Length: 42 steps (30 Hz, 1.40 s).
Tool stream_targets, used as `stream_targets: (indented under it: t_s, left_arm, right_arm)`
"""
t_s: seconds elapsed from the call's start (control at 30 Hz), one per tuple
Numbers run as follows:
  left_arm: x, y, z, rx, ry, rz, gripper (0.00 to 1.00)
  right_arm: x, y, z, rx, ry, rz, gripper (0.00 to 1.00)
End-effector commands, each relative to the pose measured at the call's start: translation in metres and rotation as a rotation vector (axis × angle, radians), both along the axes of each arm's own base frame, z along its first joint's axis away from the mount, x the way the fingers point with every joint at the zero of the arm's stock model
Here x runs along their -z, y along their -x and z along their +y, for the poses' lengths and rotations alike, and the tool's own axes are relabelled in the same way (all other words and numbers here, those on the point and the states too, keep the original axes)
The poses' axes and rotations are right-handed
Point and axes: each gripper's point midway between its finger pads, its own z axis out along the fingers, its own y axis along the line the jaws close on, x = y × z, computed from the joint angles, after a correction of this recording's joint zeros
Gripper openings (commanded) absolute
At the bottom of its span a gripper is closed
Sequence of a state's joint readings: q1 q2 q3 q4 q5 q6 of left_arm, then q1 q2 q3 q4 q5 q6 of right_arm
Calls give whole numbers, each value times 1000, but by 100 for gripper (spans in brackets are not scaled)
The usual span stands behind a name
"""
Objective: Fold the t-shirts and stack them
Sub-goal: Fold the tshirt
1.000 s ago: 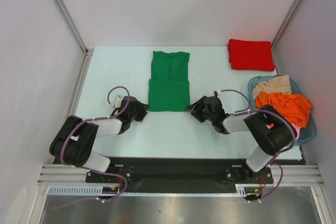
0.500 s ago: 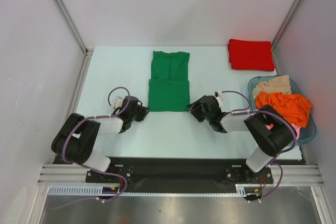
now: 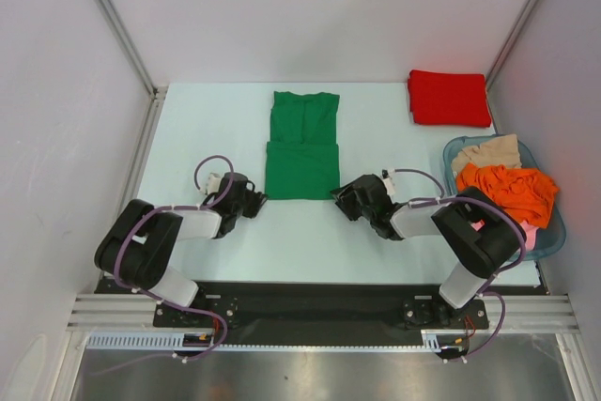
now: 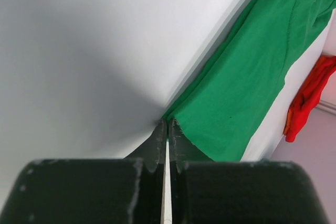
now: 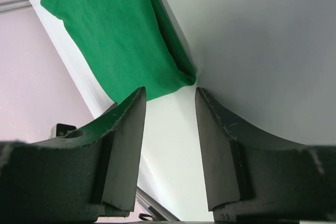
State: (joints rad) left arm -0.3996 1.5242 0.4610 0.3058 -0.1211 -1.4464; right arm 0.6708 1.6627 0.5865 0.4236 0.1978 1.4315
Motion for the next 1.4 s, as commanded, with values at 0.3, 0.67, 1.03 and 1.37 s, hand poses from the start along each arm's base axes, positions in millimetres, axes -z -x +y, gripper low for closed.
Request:
stream_targets:
  t_s: [0.3, 0.67, 1.03, 1.37]
  left_arm:
    - [13, 19, -1, 48, -15, 42, 1]
    - [10, 20, -2, 60, -10, 28, 0]
    - [2, 24, -4, 104, -12, -4, 1]
    - [-6, 63, -8, 186, 5, -22, 1]
  right_arm:
    - [51, 14, -31, 110, 113, 146, 46]
    - [69, 25, -40, 124, 121, 188, 35]
    - [67, 26, -40, -5, 135, 136, 0]
    - [39, 64, -31, -213, 164, 54, 0]
